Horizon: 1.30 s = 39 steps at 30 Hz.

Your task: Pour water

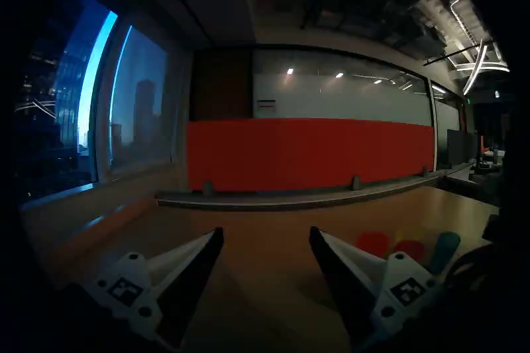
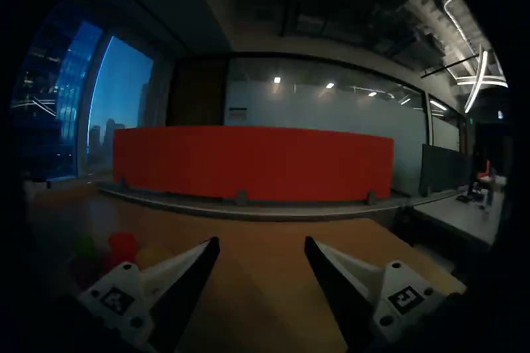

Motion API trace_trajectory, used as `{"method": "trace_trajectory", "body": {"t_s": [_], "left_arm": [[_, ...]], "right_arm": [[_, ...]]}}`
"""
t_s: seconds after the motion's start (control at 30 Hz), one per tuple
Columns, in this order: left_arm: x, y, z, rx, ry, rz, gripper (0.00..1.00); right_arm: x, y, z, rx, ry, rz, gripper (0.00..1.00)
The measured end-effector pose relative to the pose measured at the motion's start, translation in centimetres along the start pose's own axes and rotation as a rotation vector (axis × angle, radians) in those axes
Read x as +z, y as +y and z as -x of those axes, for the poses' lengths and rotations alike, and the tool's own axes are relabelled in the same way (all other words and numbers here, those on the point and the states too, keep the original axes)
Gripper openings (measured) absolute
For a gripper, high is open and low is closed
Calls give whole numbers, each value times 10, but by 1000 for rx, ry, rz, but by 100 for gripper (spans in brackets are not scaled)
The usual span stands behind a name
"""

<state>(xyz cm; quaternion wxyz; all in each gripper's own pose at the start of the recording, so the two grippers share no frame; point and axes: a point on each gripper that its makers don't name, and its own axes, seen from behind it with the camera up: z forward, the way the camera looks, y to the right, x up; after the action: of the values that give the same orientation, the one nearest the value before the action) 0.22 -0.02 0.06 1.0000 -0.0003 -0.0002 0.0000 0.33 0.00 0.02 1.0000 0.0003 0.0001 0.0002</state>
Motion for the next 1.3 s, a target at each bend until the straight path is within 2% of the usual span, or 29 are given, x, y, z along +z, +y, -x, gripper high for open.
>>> {"method": "trace_trajectory", "body": {"t_s": [0.27,0.5,0.7,0.87,1.07,1.3], "left_arm": [[4,-1,-36,-15,0,19,96],[5,2,-71,-31,-4,57,96],[9,9,-92,-34,-13,93,96],[10,15,-99,-49,-19,130,96],[11,22,-97,-44,-33,181,96],[11,40,-95,-23,-41,286,96]], "right_arm": [[3,3,-47,14,4,-7,100],[4,2,-83,24,5,-27,100],[6,2,-103,24,-11,-44,100],[7,2,-107,31,-13,-56,100],[4,-4,-111,34,-16,-92,100],[-4,-28,-117,28,-25,-223,100]]}}
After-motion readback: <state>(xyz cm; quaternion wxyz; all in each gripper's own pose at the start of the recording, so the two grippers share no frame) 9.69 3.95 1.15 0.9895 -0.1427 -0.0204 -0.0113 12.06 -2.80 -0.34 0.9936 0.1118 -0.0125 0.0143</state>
